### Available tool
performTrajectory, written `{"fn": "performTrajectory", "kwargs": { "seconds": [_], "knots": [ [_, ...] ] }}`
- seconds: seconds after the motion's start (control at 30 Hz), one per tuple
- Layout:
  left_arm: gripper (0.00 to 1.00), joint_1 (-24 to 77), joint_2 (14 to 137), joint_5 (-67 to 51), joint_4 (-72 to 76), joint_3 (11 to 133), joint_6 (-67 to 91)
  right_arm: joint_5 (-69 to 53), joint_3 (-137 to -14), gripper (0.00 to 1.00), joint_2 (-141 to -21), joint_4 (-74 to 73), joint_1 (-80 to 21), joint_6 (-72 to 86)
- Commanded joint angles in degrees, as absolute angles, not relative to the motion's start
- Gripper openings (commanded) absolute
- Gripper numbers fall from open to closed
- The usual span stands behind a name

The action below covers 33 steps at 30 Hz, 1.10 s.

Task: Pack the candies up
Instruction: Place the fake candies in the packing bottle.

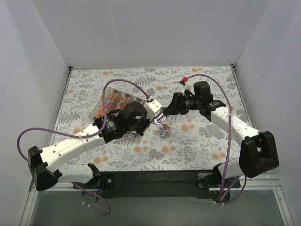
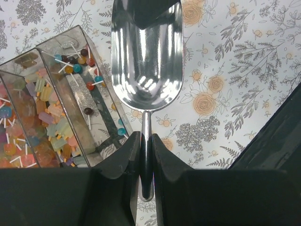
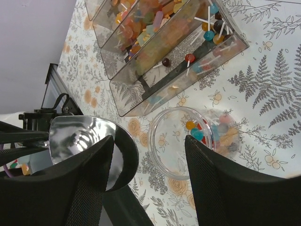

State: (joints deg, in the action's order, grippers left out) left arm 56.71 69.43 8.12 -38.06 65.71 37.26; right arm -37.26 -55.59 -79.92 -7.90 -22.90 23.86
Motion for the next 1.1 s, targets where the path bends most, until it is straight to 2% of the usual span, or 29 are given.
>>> {"fn": "performTrajectory", "kwargs": {
  "seconds": [0.0, 0.27, 0.47, 0.63, 0.9, 1.07],
  "knots": [
    [0.0, 55.4, 66.4, 8.2, -31.9, 63.8, 38.0, -37.5, -56.2, 0.68, -80.4, -6.8, -22.9, 24.7],
    [0.0, 50.8, 68.1, 10.3, -31.5, 62.3, 39.5, -37.5, -58.2, 0.7, -78.9, -8.2, -23.1, 25.6],
    [0.0, 41.8, 69.5, 10.7, -35.9, 62.1, 40.7, -35.2, -62.1, 0.7, -75.7, -13.0, -23.1, 23.3],
    [0.0, 35.3, 74.1, 11.3, -45.4, 68.2, 41.8, -35.4, -61.1, 0.71, -75.0, -16.7, -23.1, 19.4],
    [0.0, 34.0, 85.7, 13.0, -65.4, 83.5, 46.7, -35.6, -57.7, 0.7, -74.3, -19.2, -23.1, 14.5],
    [0.0, 34.0, 84.0, 13.9, -64.8, 83.6, 51.5, -37.5, -59.2, 0.7, -76.9, -17.9, -23.5, 12.8]
  ]
}}
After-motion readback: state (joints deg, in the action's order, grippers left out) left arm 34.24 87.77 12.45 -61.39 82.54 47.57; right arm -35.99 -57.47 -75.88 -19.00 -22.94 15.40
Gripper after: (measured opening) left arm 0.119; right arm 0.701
